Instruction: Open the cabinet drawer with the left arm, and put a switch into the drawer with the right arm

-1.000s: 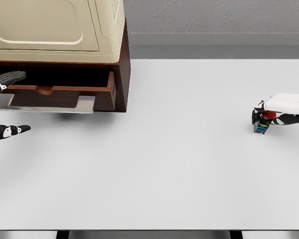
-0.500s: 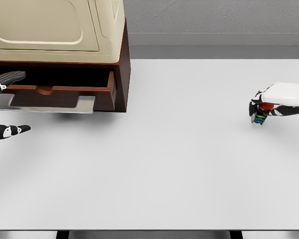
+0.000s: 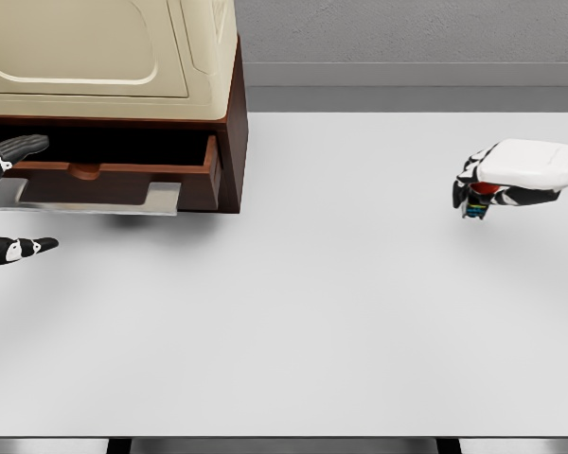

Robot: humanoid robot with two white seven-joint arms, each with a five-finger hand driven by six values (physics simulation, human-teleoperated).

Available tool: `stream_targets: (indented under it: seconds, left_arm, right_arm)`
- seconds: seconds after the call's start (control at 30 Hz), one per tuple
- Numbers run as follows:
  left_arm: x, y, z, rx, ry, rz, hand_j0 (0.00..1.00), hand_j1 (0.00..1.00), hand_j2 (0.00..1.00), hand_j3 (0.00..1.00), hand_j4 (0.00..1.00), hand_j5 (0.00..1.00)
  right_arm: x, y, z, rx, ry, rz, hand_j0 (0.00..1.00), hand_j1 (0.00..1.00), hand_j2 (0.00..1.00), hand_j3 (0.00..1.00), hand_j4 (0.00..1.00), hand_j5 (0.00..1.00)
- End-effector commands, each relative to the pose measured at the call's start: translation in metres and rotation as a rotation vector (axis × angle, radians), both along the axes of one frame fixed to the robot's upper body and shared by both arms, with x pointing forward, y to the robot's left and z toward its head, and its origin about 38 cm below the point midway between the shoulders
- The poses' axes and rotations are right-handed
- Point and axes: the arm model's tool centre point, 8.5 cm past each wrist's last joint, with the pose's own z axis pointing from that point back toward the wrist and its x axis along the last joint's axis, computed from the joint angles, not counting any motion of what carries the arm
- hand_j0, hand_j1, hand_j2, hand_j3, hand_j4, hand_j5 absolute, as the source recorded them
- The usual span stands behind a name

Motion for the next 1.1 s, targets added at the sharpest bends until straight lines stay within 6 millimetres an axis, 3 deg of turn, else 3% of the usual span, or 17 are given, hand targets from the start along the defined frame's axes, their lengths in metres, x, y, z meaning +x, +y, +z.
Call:
stream_targets:
  seconds: [0.0, 0.83, 0.93, 1.07]
  left_arm:
    - [0.0, 0.0, 0.001, -0.008, 0.0, -0.001, 1.0, 1.0, 1.0, 1.0, 1.0, 1.0]
    - [0.0, 0.0, 0.001, -0.008, 0.0, -0.001, 1.0, 1.0, 1.0, 1.0, 1.0, 1.0]
    - [0.0, 0.0, 0.001, -0.007, -0.001, -0.002, 1.0, 1.0, 1.0, 1.0, 1.0, 1.0]
    - [0.0, 0.0, 0.001, -0.008, 0.0, -0.001, 1.0, 1.0, 1.0, 1.0, 1.0, 1.0]
  right_arm:
    - [0.0, 0.005, 0.002, 0.009, -0.004, 0.011, 0.51, 0.51, 0.51, 0.51, 0.51, 0.51]
    - [0.008, 0.066, 0.029, 0.086, -0.094, 0.152, 0.51, 0.51, 0.51, 0.51, 0.51, 0.51]
    - [0.012, 0.084, 0.033, 0.09, -0.101, 0.195, 0.51, 0.51, 0.51, 0.51, 0.51, 0.51]
    - [0.014, 0.093, 0.036, 0.097, -0.111, 0.213, 0.51, 0.51, 0.51, 0.51, 0.51, 0.51]
